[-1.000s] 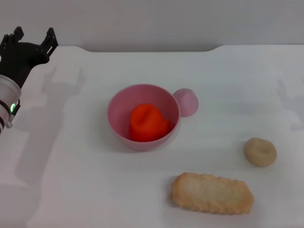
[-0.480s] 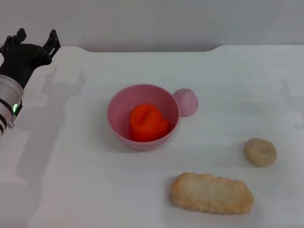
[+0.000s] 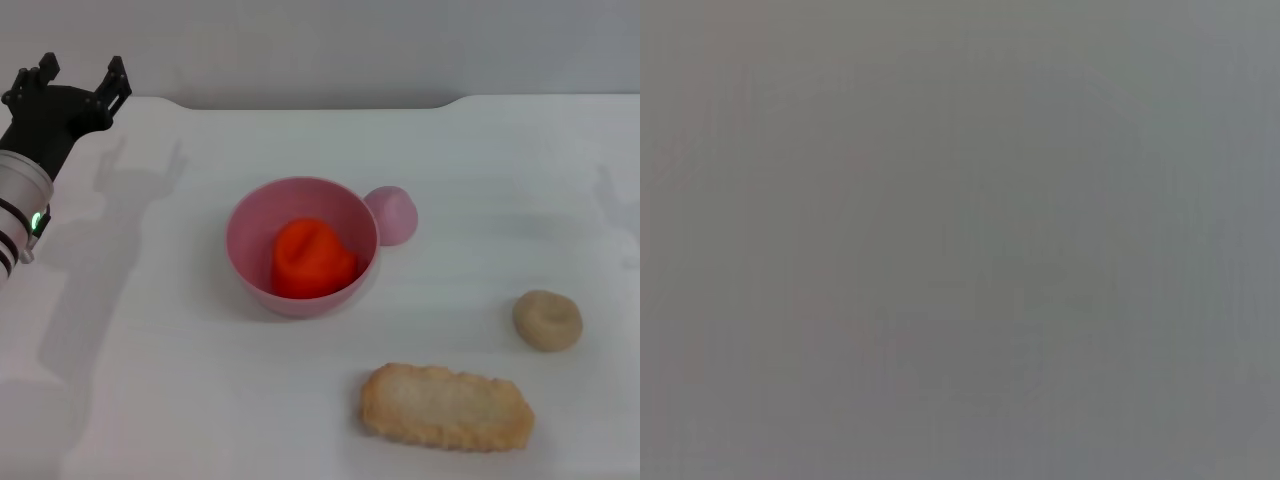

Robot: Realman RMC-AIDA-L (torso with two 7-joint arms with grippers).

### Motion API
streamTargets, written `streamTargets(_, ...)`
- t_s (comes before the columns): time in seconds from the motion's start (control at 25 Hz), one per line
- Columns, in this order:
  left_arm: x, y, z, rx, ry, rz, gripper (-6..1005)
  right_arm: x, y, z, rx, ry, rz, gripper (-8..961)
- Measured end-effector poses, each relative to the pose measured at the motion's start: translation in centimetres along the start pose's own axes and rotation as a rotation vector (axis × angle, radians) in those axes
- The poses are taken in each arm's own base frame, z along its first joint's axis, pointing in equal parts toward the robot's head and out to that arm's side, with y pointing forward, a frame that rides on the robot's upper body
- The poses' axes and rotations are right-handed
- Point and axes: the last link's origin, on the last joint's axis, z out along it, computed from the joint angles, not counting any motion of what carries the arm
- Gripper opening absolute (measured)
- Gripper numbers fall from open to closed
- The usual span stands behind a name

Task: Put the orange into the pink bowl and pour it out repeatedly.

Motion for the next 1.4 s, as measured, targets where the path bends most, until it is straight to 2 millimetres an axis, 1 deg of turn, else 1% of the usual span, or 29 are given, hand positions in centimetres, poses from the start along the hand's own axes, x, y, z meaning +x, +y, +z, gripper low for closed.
streamTargets(0.4,0.0,-0.1,0.1,0.001,0.001,0.000,804,0.1,0.0,0.2,0.000,0.008,0.005,739)
streamTargets(1.12,0.2,0.4,0.1,-0.011,0.007,-0.003,804,0.6,0.0,0.3,-0.002,0.024,0.002,739)
streamTargets(1.4,0.1,1.0,0.2,-0.030,0.004,0.000,804,1.0,0.0,0.5,-0.005,0.037,-0.001,739)
